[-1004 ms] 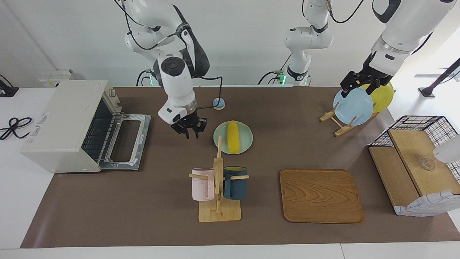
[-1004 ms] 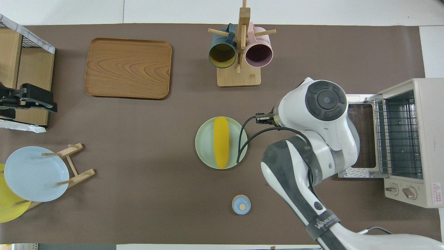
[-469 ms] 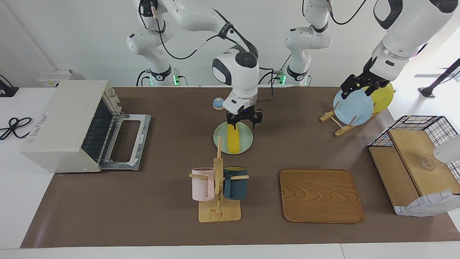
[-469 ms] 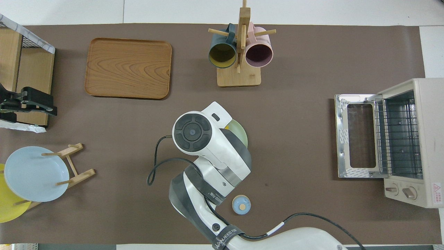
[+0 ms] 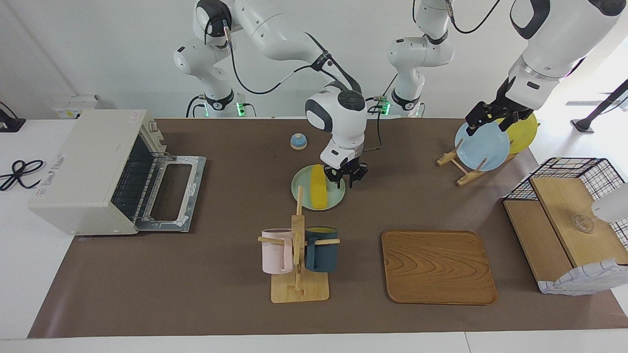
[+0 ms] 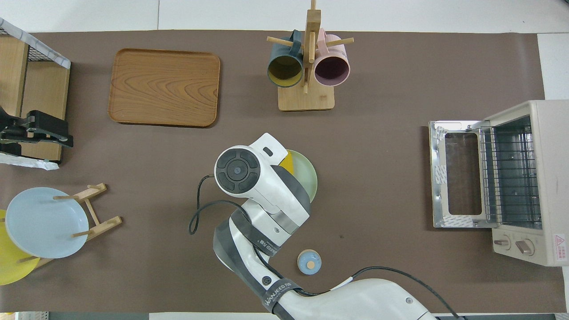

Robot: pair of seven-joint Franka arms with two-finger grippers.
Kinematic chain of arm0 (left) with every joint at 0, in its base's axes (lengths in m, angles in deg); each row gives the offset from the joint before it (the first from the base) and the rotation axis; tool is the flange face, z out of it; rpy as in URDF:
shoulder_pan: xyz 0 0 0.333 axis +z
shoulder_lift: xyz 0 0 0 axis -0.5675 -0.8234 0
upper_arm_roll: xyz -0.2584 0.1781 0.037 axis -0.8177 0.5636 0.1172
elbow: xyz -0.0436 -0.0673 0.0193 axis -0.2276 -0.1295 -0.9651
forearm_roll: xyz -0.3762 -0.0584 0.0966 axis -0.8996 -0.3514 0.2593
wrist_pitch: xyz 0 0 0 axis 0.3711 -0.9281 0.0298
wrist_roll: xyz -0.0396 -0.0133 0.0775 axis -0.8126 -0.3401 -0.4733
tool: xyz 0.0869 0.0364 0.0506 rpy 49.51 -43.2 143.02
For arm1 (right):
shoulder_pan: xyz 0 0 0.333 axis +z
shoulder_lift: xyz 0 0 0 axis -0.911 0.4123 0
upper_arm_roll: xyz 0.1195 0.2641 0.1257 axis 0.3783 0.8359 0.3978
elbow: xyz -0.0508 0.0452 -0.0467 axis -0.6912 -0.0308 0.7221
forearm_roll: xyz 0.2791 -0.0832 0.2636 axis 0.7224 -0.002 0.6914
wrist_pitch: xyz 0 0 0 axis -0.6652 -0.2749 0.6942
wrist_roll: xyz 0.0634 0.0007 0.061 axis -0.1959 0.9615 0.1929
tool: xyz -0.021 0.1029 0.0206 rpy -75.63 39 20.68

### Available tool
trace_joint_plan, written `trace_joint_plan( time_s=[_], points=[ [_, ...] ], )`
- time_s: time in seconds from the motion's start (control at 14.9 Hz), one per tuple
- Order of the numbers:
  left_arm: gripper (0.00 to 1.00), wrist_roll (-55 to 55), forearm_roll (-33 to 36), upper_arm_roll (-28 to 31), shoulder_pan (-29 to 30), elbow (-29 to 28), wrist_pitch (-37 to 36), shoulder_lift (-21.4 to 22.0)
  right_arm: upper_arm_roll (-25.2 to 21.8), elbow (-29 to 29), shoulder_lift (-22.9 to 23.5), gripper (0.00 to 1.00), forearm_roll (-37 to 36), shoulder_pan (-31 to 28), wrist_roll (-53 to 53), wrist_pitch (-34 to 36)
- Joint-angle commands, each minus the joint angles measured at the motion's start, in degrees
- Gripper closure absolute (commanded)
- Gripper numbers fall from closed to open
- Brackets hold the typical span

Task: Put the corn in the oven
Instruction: 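Move the right gripper to the green plate and grasp its rim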

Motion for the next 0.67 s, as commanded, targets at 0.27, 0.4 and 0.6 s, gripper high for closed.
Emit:
trace_joint_plan(
  time_s=[0.27, 0.4, 0.6],
  points=[
    [0.0, -0.89, -0.73, -0.3, 0.35, -0.11, 0.58, 0.21, -0.19, 7.22, -2.43, 0.85, -0.85, 0.6, 0.68, -4.69],
    [0.0, -1.58, -0.56, -0.3, 0.17, -0.02, 1.2, 0.21, -0.28, 6.97, -2.6, 1.0, -1.03, 1.04, 0.6, -3.72],
    [0.0, -2.56, -0.47, -0.38, 0.0, -0.02, 1.2, 0.21, -0.37, 4.43, -2.52, 1.0, -3.3, 0.78, 0.07, 0.04]
  ],
)
